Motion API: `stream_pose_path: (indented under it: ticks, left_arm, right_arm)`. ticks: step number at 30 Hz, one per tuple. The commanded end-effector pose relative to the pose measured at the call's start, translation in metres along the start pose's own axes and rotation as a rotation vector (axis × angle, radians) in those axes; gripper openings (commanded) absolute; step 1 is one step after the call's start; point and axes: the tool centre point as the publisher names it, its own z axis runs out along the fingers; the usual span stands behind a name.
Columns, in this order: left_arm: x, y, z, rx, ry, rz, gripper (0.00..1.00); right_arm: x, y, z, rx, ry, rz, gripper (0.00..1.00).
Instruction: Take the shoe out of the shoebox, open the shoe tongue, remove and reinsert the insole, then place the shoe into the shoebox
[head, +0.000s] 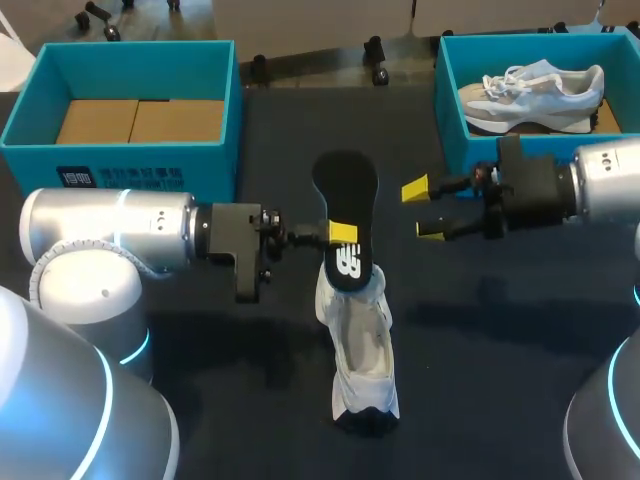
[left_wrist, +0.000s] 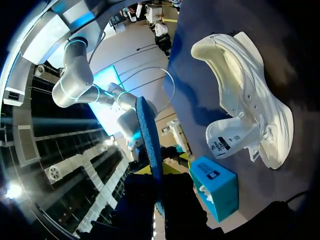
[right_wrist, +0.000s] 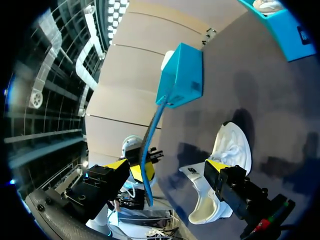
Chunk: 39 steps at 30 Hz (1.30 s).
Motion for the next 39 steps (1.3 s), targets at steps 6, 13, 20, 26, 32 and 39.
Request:
stream_pose_path:
  ticks: [6, 13, 20, 26, 32, 39]
  left_arm:
    - [0.003, -0.006, 0.007, -0.026, -0.011, 0.009, 0.00]
    - [0.002, -0.004, 0.012, -0.042, -0.027, 0.032, 0.00]
    - [0.007, 0.005, 0.020, -0.062, -0.049, 0.055, 0.00]
    - [0.011, 0.010, 0.025, -0.072, -0.040, 0.072, 0.00]
    - [0.014, 0.010, 0.031, -0.073, -0.034, 0.072, 0.00]
    - [0.017, 0.010, 0.032, -0.086, -0.027, 0.062, 0.00]
  right_arm:
    - [0.009, 0.025, 0.026, 0.011, 0.023, -0.020, 1.00]
    - [0.007, 0.023, 0.033, 0.022, 0.049, -0.029, 1.00]
    - [0.011, 0.016, 0.038, 0.033, 0.095, -0.002, 1.00]
    - [0.010, 0.010, 0.042, 0.049, 0.099, 0.030, 1.00]
    - [0.012, 0.009, 0.046, 0.062, 0.103, 0.037, 1.00]
    - [0.014, 0.007, 0.046, 0.057, 0.103, 0.032, 0.86]
